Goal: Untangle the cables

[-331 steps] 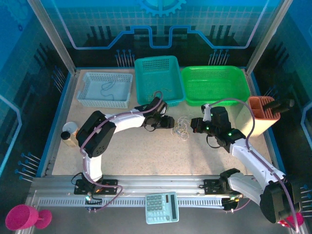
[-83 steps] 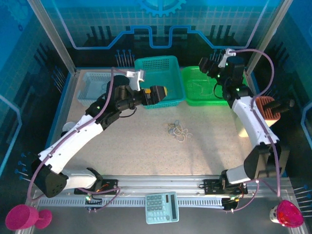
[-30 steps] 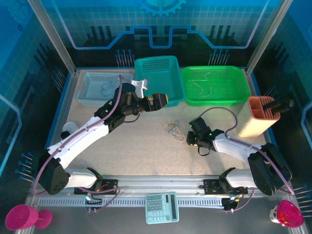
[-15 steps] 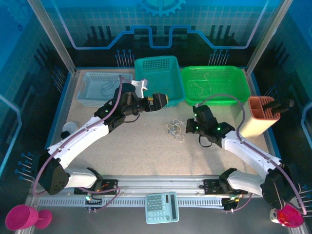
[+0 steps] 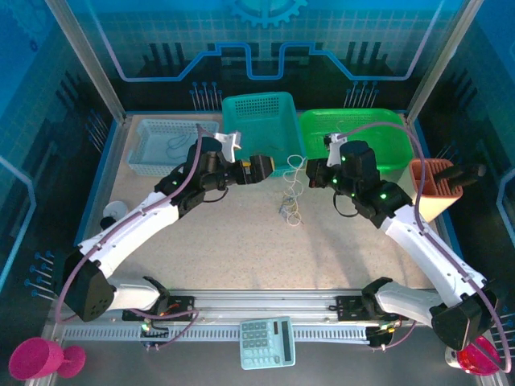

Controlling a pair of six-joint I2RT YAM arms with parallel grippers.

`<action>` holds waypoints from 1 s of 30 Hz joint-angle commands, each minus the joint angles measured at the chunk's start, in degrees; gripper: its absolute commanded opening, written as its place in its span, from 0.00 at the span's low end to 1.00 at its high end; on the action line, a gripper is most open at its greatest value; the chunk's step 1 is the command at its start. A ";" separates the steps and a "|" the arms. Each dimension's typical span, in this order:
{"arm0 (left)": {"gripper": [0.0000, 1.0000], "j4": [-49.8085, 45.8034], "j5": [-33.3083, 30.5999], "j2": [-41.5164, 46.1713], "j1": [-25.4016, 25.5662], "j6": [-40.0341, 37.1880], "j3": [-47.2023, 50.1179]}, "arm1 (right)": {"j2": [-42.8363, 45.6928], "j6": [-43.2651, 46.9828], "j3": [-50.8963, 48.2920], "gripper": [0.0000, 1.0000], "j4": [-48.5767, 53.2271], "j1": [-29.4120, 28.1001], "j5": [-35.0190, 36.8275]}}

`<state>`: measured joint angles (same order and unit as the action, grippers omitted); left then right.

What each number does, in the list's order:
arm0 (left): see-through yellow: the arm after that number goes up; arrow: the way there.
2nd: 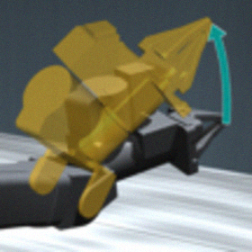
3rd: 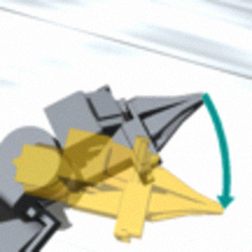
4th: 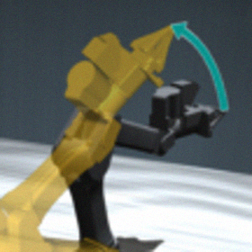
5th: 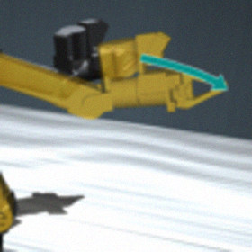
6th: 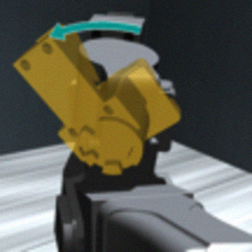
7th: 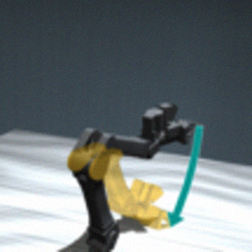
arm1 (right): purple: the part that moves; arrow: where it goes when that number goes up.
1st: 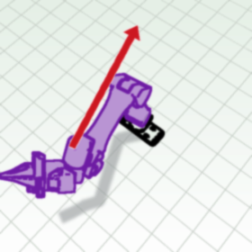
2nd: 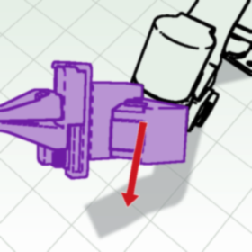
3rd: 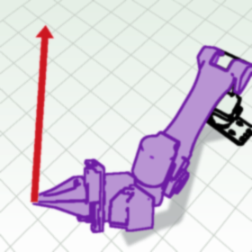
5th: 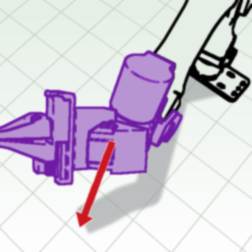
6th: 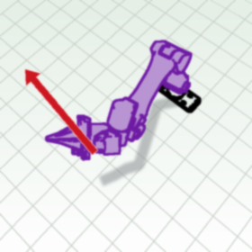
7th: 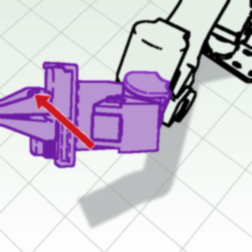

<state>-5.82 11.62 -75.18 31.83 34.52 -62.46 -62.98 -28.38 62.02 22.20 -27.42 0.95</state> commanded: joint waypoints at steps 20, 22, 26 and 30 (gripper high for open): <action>0.71 10.03 8.20 -13.17 -1.16 -1.39 1.86 | 2.76 -1.04 -3.57 0.00 -3.83 1.58 -5.66; 0.70 10.88 8.49 -14.24 -1.15 -0.91 1.48 | 2.85 -1.15 -3.71 0.00 -3.92 1.58 -5.78; 0.68 13.00 9.43 -16.05 -1.04 0.11 1.02 | 2.78 -1.59 -3.99 0.00 -4.44 1.67 -6.18; 0.68 14.46 10.22 -17.40 -0.74 0.85 0.50 | 2.60 -1.90 -4.15 0.00 -4.67 1.67 -6.49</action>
<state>5.65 19.64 -91.70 31.11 34.57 -59.81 -61.12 -29.58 58.59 18.79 -26.55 -4.21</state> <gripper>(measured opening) 0.682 0.064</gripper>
